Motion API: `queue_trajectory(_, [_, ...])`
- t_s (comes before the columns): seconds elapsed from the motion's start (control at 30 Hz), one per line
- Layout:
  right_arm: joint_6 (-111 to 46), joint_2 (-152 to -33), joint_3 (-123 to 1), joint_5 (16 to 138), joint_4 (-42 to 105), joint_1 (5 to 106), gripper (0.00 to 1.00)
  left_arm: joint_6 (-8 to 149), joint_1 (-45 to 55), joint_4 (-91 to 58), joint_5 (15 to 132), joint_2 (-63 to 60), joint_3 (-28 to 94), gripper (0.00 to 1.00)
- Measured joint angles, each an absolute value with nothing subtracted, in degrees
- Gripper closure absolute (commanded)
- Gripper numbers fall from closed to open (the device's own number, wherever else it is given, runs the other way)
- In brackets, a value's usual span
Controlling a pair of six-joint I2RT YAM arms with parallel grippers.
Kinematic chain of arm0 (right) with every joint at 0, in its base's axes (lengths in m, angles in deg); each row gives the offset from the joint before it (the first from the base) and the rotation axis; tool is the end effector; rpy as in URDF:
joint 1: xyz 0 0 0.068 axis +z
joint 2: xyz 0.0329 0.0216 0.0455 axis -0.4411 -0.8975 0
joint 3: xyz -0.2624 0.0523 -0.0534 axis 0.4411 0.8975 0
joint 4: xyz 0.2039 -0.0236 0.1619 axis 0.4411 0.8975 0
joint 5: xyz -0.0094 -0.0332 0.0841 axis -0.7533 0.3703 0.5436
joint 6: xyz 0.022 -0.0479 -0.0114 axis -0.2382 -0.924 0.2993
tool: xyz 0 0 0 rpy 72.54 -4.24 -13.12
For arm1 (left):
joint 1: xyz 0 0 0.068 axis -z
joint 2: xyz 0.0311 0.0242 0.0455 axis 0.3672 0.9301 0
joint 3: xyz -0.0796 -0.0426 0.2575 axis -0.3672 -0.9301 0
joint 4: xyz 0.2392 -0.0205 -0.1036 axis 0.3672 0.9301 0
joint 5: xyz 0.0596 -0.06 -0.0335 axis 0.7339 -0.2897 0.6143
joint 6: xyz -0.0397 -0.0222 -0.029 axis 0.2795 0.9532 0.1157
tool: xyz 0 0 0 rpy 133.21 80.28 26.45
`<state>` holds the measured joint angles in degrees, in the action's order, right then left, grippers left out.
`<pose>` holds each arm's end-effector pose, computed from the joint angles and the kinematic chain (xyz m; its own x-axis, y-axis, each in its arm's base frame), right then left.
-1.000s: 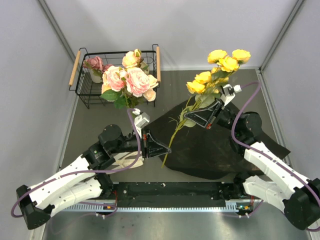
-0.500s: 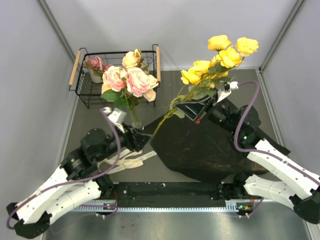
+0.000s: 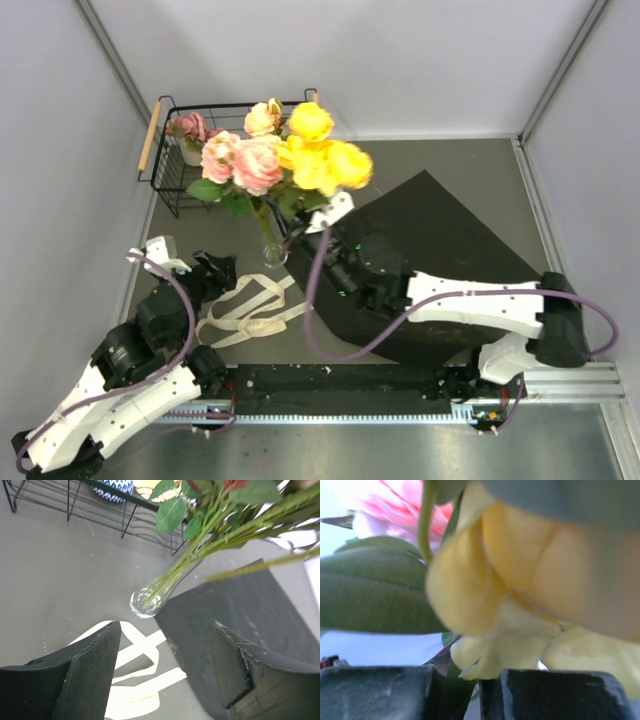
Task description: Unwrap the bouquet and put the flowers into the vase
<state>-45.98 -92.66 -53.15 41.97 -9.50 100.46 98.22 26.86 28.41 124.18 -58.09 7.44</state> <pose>0.1038 0.3084 0.4242 0.2108 0.3599 -0.9089 -0.7267 0.6796 0.1005 0.0558 -0.0267 0.3406 -0.2063 -0.4699 -0.8583 -0.0188 0.8789 -0.4766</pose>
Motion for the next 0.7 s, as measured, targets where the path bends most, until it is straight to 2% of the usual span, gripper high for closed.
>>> queue_trajectory(0.17, [-56.3,-100.5,-59.4,34.4,-13.5,102.5,1.00,99.4,26.9,28.8,124.5,-53.5,4.3,0.16])
queue_trajectory(0.3, [-60.2,-101.4,-59.5,31.2,-16.4,102.5,1.00,99.0,26.4,24.0,122.8,-49.9,-0.6,0.16])
queue_trajectory(0.5, [-60.6,-101.1,-60.3,29.5,-17.4,102.5,1.00,91.5,22.9,7.3,118.2,-48.9,-12.1,0.14])
queue_trajectory(0.7, [-56.3,-99.0,-60.3,28.8,-14.3,102.5,1.00,83.2,15.8,-13.3,112.2,-42.5,-18.5,0.19])
